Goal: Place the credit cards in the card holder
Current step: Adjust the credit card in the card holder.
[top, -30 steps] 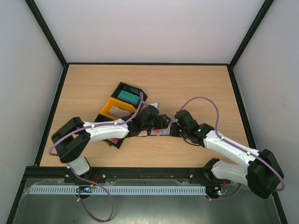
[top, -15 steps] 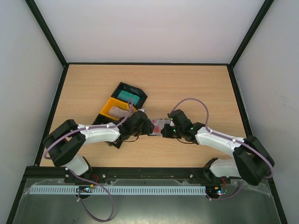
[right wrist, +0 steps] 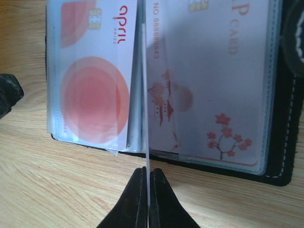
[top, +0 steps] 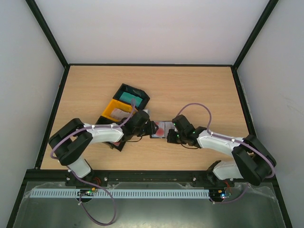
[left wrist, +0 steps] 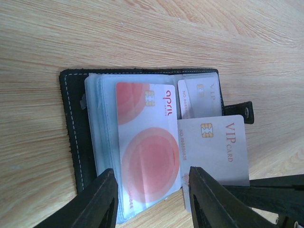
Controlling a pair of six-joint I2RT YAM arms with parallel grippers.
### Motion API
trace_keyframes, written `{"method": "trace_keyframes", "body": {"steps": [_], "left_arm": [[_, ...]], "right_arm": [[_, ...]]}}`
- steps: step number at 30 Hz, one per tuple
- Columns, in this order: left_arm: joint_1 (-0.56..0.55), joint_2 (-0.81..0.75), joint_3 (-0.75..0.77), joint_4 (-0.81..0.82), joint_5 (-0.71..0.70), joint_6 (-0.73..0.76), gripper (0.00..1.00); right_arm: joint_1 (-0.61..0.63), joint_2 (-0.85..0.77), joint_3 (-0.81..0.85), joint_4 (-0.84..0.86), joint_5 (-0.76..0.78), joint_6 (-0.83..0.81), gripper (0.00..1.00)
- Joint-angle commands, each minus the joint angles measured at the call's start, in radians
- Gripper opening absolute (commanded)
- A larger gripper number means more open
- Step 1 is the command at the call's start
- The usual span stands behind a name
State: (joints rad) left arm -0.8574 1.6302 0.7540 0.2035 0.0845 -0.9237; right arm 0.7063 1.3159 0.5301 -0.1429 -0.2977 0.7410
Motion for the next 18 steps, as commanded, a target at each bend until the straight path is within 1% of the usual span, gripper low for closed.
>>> {"method": "trace_keyframes", "body": {"steps": [1,6,11,14,18], "left_arm": [[0.018,0.035,-0.01,0.052,0.053,0.001,0.44],[0.038,0.063,-0.026,0.109,0.119,-0.014,0.44],[0.045,0.078,-0.02,0.106,0.115,-0.016,0.44],[0.046,0.086,-0.016,0.104,0.116,-0.015,0.44],[0.046,0.091,-0.015,0.106,0.12,-0.014,0.41]], "right_arm": [[0.002,0.013,-0.026,0.022,0.039,0.012,0.02],[0.002,0.025,-0.04,0.039,0.021,0.017,0.02],[0.002,0.016,-0.034,0.031,0.032,0.022,0.02],[0.003,-0.027,-0.021,0.014,0.039,0.008,0.02],[0.005,-0.145,-0.017,0.018,0.031,-0.021,0.02]]}}
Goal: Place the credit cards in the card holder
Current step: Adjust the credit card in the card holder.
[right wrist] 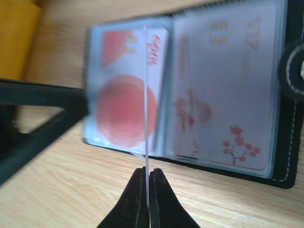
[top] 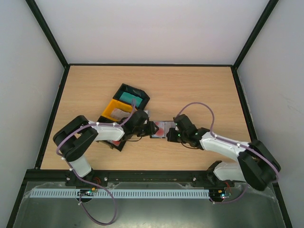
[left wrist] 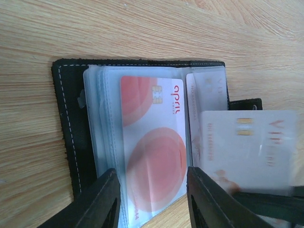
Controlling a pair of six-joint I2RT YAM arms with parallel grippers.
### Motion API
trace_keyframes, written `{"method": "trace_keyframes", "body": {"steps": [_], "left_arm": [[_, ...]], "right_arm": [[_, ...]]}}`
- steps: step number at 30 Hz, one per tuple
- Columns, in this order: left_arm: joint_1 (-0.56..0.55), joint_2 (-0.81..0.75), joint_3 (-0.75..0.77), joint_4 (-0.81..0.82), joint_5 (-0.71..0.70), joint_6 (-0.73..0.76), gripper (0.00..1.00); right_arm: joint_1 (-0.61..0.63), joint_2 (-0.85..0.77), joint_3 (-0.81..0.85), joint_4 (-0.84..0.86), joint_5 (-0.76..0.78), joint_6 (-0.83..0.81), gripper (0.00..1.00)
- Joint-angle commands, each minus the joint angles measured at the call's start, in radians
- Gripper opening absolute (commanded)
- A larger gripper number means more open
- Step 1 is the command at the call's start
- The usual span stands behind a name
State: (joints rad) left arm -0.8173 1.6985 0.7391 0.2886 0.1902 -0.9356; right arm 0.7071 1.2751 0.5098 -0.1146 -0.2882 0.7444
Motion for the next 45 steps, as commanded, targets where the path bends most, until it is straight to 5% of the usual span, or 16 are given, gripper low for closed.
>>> {"method": "trace_keyframes", "body": {"steps": [1,13,28,45], "left_arm": [[0.008,0.024,-0.001,0.02,0.015,-0.002,0.4],[0.008,0.033,-0.004,0.022,0.024,-0.009,0.4],[0.009,0.031,-0.005,0.018,0.02,-0.009,0.42],[0.007,0.031,-0.002,0.02,0.027,-0.002,0.43]], "right_arm": [[0.004,-0.118,0.004,-0.01,0.021,-0.03,0.02],[0.003,0.054,-0.007,0.067,0.019,-0.024,0.02],[0.005,-0.055,-0.028,0.064,0.044,-0.049,0.02],[0.004,0.14,0.007,0.058,0.041,-0.096,0.02]]}}
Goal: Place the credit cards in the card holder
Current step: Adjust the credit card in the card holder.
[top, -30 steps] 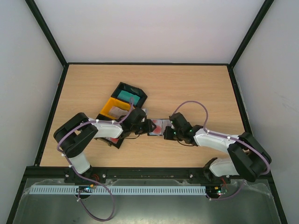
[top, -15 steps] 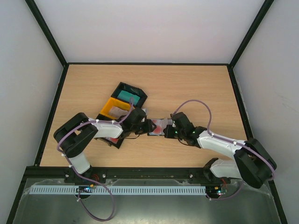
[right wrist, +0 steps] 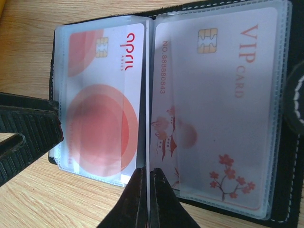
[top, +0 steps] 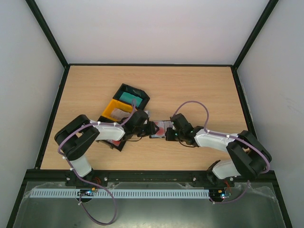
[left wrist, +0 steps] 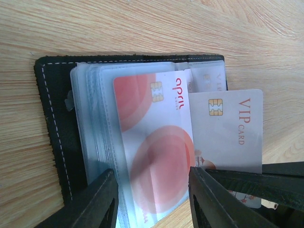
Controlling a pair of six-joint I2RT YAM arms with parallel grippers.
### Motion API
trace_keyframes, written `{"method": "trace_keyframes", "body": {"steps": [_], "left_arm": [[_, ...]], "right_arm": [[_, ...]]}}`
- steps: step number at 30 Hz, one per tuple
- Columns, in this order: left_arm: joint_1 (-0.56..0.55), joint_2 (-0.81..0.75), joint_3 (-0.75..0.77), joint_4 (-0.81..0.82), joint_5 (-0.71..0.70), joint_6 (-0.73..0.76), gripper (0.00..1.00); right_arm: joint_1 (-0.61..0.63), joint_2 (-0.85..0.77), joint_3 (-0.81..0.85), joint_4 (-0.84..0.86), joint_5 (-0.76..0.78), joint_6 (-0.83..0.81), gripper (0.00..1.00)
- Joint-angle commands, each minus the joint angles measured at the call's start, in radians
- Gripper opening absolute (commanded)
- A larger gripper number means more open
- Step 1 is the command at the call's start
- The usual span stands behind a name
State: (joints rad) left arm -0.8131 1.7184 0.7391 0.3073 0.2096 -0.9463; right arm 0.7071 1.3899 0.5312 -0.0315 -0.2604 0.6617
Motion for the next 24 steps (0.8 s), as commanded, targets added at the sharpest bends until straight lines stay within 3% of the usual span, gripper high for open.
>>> {"method": "trace_keyframes", "body": {"steps": [1,14,24], "left_arm": [[0.004,0.011,-0.002,0.004,0.01,0.009,0.44],[0.005,-0.02,0.009,-0.051,-0.061,0.012,0.41],[0.005,-0.039,0.005,-0.055,-0.061,0.018,0.42]], "right_arm": [[0.005,0.025,-0.014,-0.027,0.015,-0.013,0.02],[0.005,-0.103,0.013,-0.083,0.056,-0.01,0.02],[0.006,-0.023,0.034,-0.038,-0.009,0.013,0.02]]}}
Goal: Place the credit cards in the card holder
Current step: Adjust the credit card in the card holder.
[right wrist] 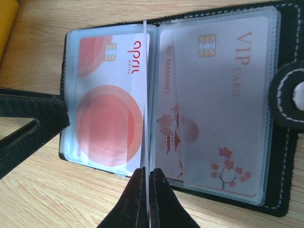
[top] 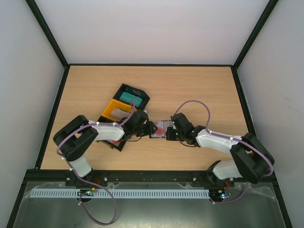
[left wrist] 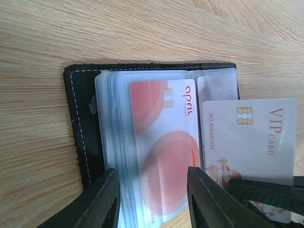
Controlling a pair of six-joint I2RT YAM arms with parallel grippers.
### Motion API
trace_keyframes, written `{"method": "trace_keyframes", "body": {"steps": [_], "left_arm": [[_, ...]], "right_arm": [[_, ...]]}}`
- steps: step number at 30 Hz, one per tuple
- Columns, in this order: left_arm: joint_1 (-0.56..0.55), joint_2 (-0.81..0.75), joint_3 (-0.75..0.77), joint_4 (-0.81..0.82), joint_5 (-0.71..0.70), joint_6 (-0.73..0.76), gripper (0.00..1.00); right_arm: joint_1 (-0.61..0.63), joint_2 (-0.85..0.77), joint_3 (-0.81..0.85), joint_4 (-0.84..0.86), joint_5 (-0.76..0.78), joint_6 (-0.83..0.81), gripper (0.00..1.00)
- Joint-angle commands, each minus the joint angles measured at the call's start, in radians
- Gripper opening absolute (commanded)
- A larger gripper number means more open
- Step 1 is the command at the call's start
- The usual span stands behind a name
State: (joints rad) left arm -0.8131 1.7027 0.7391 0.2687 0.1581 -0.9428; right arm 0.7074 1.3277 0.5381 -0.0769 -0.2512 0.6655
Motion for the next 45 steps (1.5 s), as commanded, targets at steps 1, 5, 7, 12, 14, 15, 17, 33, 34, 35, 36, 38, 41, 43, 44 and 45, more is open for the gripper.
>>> {"method": "trace_keyframes", "body": {"steps": [1,5,7,12,14,15,17,33,34,35,36,38,41,43,44,45], "left_arm": [[0.006,-0.022,0.004,-0.016,-0.008,0.016,0.42],[0.005,-0.023,0.003,-0.016,-0.006,0.018,0.42],[0.005,-0.023,0.002,-0.016,-0.006,0.018,0.42],[0.005,-0.024,0.001,-0.016,-0.009,0.015,0.42],[0.005,-0.027,0.001,-0.016,-0.012,0.013,0.42],[0.005,-0.028,0.0,-0.016,-0.013,0.014,0.42],[0.005,-0.032,-0.001,-0.008,-0.011,0.015,0.42],[0.006,-0.022,-0.004,0.007,0.001,0.012,0.43],[0.006,-0.021,-0.003,0.008,0.002,0.01,0.43],[0.007,-0.021,-0.003,0.01,0.003,0.01,0.43],[0.006,-0.021,-0.002,0.01,0.004,0.009,0.43],[0.006,-0.024,0.0,0.011,0.007,0.009,0.43],[0.006,-0.029,0.002,0.013,0.008,0.01,0.43],[0.006,-0.031,0.002,0.012,0.008,0.011,0.41],[0.007,-0.032,0.002,0.012,0.008,0.01,0.4],[0.007,-0.032,0.001,0.012,0.008,0.01,0.4]], "right_arm": [[0.005,0.049,0.025,0.016,-0.028,0.011,0.02],[0.005,0.055,0.013,0.046,-0.048,0.019,0.02],[0.006,0.049,0.009,0.047,-0.042,0.018,0.02],[0.007,0.009,0.011,0.016,0.018,0.017,0.02],[0.01,-0.011,0.011,0.014,0.032,0.008,0.02],[0.012,-0.017,0.012,0.016,0.042,-0.002,0.02],[0.018,-0.009,0.018,0.019,0.053,-0.024,0.02],[0.03,0.11,0.05,-0.029,0.062,-0.186,0.02],[0.03,0.11,0.049,-0.028,0.057,-0.185,0.02],[0.03,0.112,0.049,-0.027,0.054,-0.182,0.02],[0.03,0.117,0.05,-0.026,0.051,-0.179,0.02],[0.032,0.123,0.048,-0.021,0.045,-0.174,0.02],[0.032,0.131,0.044,-0.017,0.044,-0.167,0.02],[0.032,0.134,0.044,-0.015,0.043,-0.164,0.02],[0.032,0.136,0.042,-0.013,0.044,-0.163,0.02],[0.031,0.136,0.041,-0.013,0.043,-0.162,0.02]]}}
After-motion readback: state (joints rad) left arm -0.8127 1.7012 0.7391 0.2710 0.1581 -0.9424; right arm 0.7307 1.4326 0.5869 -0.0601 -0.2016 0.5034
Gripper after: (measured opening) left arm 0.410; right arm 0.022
